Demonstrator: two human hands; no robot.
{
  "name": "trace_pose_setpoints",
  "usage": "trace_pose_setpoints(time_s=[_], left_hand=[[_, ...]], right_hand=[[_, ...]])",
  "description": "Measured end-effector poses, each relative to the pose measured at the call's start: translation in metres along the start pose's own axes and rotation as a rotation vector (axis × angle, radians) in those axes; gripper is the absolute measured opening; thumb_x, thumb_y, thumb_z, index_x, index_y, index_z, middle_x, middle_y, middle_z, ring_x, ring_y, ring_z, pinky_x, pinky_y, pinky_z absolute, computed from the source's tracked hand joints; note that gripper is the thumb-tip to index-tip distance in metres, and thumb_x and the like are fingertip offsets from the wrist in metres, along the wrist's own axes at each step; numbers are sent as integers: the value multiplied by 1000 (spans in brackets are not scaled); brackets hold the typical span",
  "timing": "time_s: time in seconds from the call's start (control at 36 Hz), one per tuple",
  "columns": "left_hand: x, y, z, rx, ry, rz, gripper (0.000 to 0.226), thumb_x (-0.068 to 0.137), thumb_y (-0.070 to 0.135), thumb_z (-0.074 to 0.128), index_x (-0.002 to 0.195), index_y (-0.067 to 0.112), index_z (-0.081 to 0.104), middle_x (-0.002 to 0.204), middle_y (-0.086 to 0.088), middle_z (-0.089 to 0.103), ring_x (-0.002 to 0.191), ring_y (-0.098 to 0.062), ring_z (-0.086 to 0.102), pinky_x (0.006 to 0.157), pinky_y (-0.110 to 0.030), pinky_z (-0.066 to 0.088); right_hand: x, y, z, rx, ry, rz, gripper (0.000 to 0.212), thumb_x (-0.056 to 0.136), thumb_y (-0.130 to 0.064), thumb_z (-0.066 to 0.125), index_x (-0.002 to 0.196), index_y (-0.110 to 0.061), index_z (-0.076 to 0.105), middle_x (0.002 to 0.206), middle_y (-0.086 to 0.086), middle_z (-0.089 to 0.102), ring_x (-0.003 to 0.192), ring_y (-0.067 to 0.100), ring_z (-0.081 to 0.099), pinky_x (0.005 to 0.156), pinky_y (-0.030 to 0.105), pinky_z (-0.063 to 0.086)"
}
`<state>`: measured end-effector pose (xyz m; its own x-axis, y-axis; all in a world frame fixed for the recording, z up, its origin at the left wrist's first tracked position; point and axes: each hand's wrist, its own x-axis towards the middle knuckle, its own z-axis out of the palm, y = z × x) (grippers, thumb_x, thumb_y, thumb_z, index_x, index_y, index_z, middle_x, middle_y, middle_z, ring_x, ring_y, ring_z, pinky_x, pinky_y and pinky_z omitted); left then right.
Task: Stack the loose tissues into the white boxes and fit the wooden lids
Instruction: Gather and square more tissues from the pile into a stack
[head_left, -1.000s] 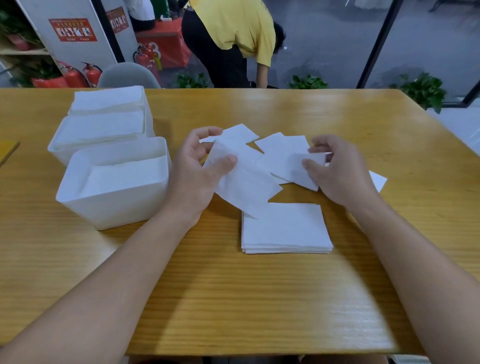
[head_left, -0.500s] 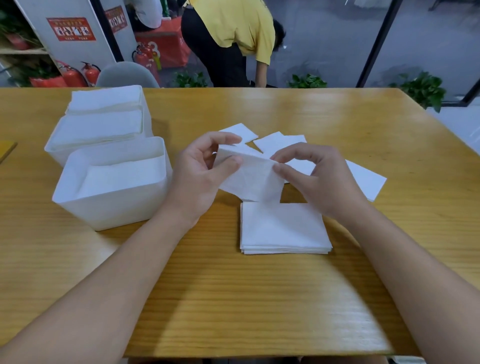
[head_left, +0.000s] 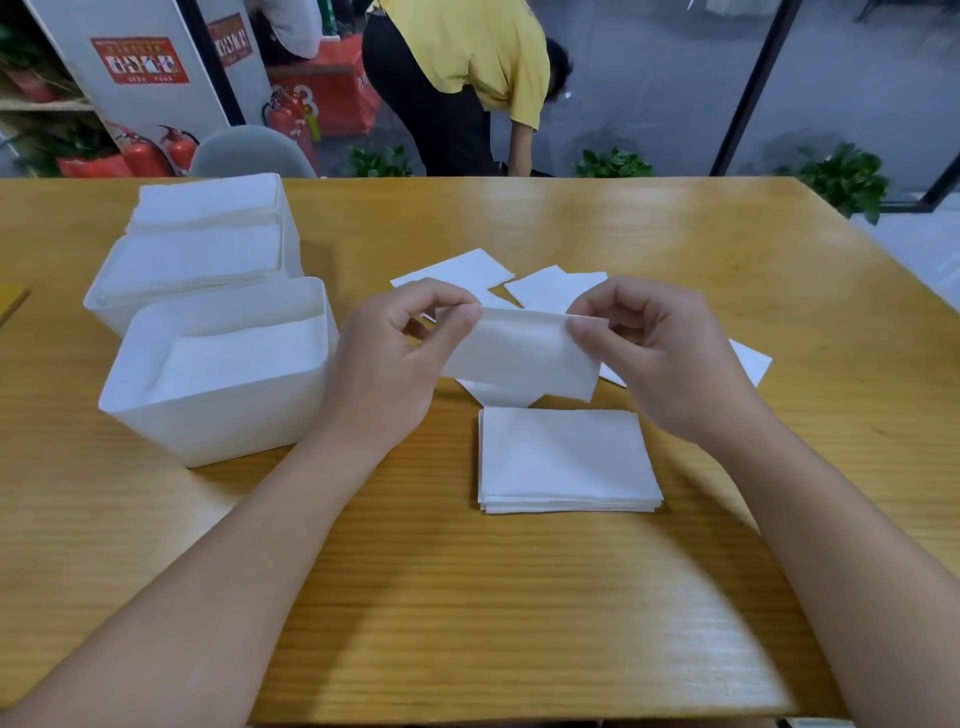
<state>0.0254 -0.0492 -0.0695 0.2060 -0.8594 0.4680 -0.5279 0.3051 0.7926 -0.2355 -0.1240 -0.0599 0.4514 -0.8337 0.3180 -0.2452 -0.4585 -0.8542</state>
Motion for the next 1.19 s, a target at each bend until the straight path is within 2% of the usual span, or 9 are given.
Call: trace_pose_setpoints(time_s=[0.08, 0.14, 0.22, 0.33, 0.47, 0.64, 0.83, 1.06, 1.19], left_hand=[[0, 3, -1, -58, -47, -19, 11, 107, 37, 72, 102, 29, 78, 67, 3, 60, 60, -18, 46, 57, -28, 38], [-1, 6, -1, -153, -113, -63, 15, 104, 38, 75, 102, 23, 77, 57, 0, 43, 54, -21, 34, 53, -25, 32], [-3, 9, -2, -277, -288, -185, 20, 100, 38, 80, 106, 20, 78, 59, -16, 36, 56, -30, 32, 52, -28, 37], [-6, 5, -2, -82, -492, -249, 17, 99, 43, 77, 115, 36, 74, 54, 5, 46, 52, -16, 51, 58, -29, 42], [-8, 5, -2, 12, -621, -316, 16, 102, 45, 75, 117, 46, 70, 58, 0, 64, 49, -14, 50, 49, -18, 37], [-8, 6, -4, 5, -672, -361, 21, 99, 53, 76, 119, 49, 70, 62, -5, 69, 49, -18, 50, 55, -31, 42], [-11, 4, 2, 48, -673, -324, 18, 100, 51, 75, 117, 47, 69, 69, 0, 75, 54, -13, 56, 58, -25, 45], [-12, 3, 4, 127, -647, -252, 9, 103, 48, 72, 112, 45, 70, 72, 6, 76, 60, -10, 59, 75, -45, 56], [-11, 4, 3, 133, -610, -206, 6, 104, 47, 71, 110, 44, 73, 71, 8, 75, 60, -4, 55, 69, -34, 47]], right_hand=[[-10, -2, -8, 161, -10, 52, 7, 106, -17, 73, 102, -13, 77, 75, 20, 66, 63, 26, 60, 60, 33, 52], [-17, 0, -15, 210, -28, 133, 5, 104, -18, 75, 106, -13, 76, 66, 13, 54, 57, 26, 53, 56, 32, 49], [-28, 8, -24, 194, -89, 271, 13, 100, -20, 79, 112, -21, 75, 62, 4, 51, 52, 24, 46, 53, 30, 39], [-33, 13, -26, 141, -142, 348, 17, 97, -18, 81, 111, -24, 73, 59, 3, 48, 52, 24, 38, 53, 29, 32], [-33, 12, -27, 3, -178, 368, 20, 93, -19, 82, 108, -27, 73, 57, 3, 53, 50, 22, 40, 48, 24, 36], [-33, 10, -33, 7, -219, 386, 17, 94, -21, 81, 107, -29, 74, 59, 5, 54, 51, 24, 40, 51, 28, 32], [-34, 12, -33, -68, -244, 379, 12, 94, -21, 81, 101, -29, 74, 62, 1, 61, 51, 21, 46, 51, 27, 38], [-32, 17, -33, -184, -230, 313, 9, 92, -22, 83, 93, -28, 76, 62, -3, 64, 53, 11, 47, 49, 15, 36], [-32, 18, -34, -183, -253, 304, 10, 92, -22, 84, 96, -28, 77, 63, -2, 67, 53, 7, 49, 50, 11, 36]])
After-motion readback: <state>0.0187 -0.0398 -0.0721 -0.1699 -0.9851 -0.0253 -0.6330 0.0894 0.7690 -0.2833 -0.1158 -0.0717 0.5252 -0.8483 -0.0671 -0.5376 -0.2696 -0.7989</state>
